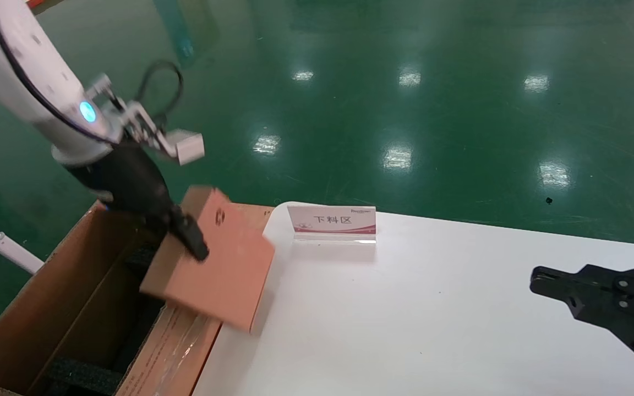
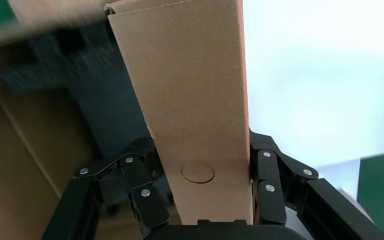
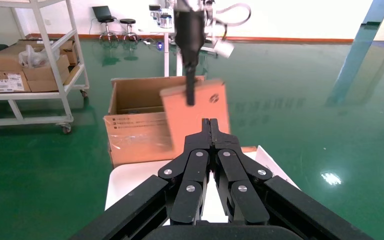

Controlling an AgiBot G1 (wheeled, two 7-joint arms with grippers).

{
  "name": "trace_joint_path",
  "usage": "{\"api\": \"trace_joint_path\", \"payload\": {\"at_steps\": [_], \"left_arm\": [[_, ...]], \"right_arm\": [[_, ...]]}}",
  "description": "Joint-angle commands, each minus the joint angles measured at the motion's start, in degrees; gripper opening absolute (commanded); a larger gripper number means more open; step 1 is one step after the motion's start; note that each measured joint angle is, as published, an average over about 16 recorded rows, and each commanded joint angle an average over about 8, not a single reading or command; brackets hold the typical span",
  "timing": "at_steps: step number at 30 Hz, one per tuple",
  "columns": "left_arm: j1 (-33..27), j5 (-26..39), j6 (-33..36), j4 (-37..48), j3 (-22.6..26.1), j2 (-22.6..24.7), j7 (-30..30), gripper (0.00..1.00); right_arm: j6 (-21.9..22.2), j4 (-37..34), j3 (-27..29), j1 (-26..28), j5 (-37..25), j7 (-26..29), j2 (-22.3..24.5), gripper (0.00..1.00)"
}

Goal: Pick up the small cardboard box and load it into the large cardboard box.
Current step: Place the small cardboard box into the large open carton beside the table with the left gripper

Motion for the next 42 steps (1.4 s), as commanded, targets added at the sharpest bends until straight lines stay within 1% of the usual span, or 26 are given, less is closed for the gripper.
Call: {"api": "trace_joint_path", "payload": {"at_steps": [1,5,9,12,14,17,20,23,27,28,32,35,36,39,42], "left_arm": [[-2.13,0.32,-0.63,-0.69,-0.57,-0.40,0.36,0.00],[-7.90,2.16,-0.35,-3.21,-1.33,-0.48,0.26,0.00],[-13.62,4.30,1.69,-5.28,-1.35,0.25,-0.10,0.00],[-17.39,5.72,3.44,-6.31,-0.22,1.24,-0.63,0.00],[-19.60,6.37,4.24,-6.96,1.37,1.99,-1.17,0.00],[-22.49,6.44,4.82,-8.14,5.12,3.09,-2.28,0.00],[-24.72,5.29,5.00,-9.27,10.03,3.98,-3.33,0.00],[-26.07,3.10,5.06,-10.02,15.57,4.61,-3.90,0.00],[-26.45,-0.88,5.06,-10.64,23.41,5.01,-3.50,0.00],[-26.35,-1.98,5.04,-10.74,25.39,5.05,-3.23,0.00],[-25.60,-5.71,4.80,-10.59,32.69,4.96,-1.76,0.00],[-24.99,-7.82,4.46,-9.61,36.96,4.45,-0.50,0.00],[-24.79,-8.31,4.31,-9.12,38.08,4.21,-0.05,0.00],[-24.00,-9.47,3.81,-7.42,40.46,3.16,1.35,0.00],[-22.85,-10.04,3.25,-5.62,41.70,2.02,2.99,0.00]], "right_arm": [[0.00,0.00,-0.01,0.00,0.01,0.00,0.00,0.00],[0.01,0.00,-0.02,0.01,0.02,-0.01,0.01,0.00],[0.01,0.00,-0.04,0.01,0.03,-0.02,0.02,0.00],[0.02,0.00,-0.05,0.01,0.03,-0.03,0.02,0.00],[0.02,0.00,-0.06,0.02,0.04,-0.03,0.02,0.00],[0.03,0.00,-0.07,0.02,0.05,-0.04,0.03,0.00],[0.03,0.00,-0.08,0.02,0.06,-0.04,0.03,0.00],[0.04,0.00,-0.09,0.02,0.06,-0.05,0.04,0.00],[0.04,0.00,-0.11,0.03,0.07,-0.06,0.04,0.01],[0.05,0.00,-0.11,0.03,0.08,-0.06,0.05,0.07],[0.05,0.00,-0.13,0.03,0.09,-0.07,0.05,0.56],[0.06,0.00,-0.14,0.03,0.10,-0.07,0.06,0.93],[0.06,0.00,-0.14,0.03,0.10,-0.07,0.06,1.00],[0.06,0.00,-0.16,0.04,0.11,-0.08,0.06,1.00],[0.07,0.00,-0.17,0.04,0.11,-0.08,0.07,1.00]]}}
